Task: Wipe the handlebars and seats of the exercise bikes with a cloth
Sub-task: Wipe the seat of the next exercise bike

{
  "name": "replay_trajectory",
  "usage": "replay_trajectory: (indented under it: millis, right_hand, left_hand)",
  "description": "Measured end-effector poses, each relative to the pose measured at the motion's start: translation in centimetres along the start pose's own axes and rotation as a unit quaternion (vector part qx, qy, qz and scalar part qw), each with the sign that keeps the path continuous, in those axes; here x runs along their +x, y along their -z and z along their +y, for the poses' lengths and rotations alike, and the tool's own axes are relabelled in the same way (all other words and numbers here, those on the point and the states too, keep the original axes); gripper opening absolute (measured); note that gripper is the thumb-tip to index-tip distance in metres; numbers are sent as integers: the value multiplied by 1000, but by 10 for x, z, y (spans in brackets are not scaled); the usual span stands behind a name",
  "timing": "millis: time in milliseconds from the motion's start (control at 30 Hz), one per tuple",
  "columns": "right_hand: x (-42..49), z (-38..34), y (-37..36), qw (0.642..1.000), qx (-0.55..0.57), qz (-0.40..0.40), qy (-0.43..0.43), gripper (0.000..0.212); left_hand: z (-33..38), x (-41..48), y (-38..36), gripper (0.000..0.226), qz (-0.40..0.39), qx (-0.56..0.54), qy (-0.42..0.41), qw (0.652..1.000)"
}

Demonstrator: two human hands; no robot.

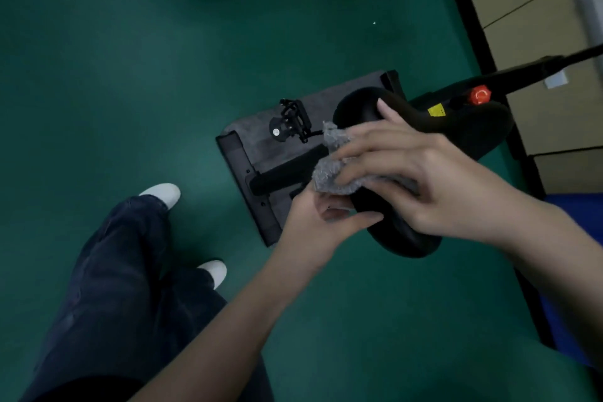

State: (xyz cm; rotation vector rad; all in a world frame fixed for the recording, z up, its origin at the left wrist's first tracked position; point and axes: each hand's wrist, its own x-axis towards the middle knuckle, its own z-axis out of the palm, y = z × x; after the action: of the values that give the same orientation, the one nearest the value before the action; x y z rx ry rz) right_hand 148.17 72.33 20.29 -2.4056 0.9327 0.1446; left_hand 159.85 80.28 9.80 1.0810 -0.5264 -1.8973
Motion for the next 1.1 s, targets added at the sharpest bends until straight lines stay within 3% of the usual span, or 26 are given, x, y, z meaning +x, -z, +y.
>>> replay_trajectory:
  millis: [133, 300, 567, 667, 767, 900, 1000, 1100]
  right_hand:
    - [15, 5, -2, 997, -67, 33, 9, 22]
    - [14, 5, -14, 993, -68, 91, 0, 20]
    - [7, 2, -19, 987, -153, 18, 50, 21]
    - [34, 7, -8, 985, -169, -9, 31, 19]
    - [61, 18, 4, 991, -130, -4, -35, 21]
    - [68, 33, 21, 979, -14, 86, -183, 19]
    - [49, 18, 12, 981, 12, 128, -146, 21]
    - [44, 12, 9, 989, 17, 104, -106, 23]
  left_hand:
    - [-5, -1, -3, 47, 12, -27, -16, 999]
    - [-8, 1, -2, 54, 10, -25, -32, 999]
    - [-15, 3, -7, 45, 30, -87, -11, 996]
    - [-15, 2, -8, 56, 27, -89, -9, 996]
    - [-9, 4, -4, 61, 16, -77, -15, 997]
    - [4, 13, 7, 83, -15, -31, -19, 999]
    - [11, 20, 13, 102, -50, 8, -21, 998]
    - [16, 24, 16, 106, -65, 60, -23, 996]
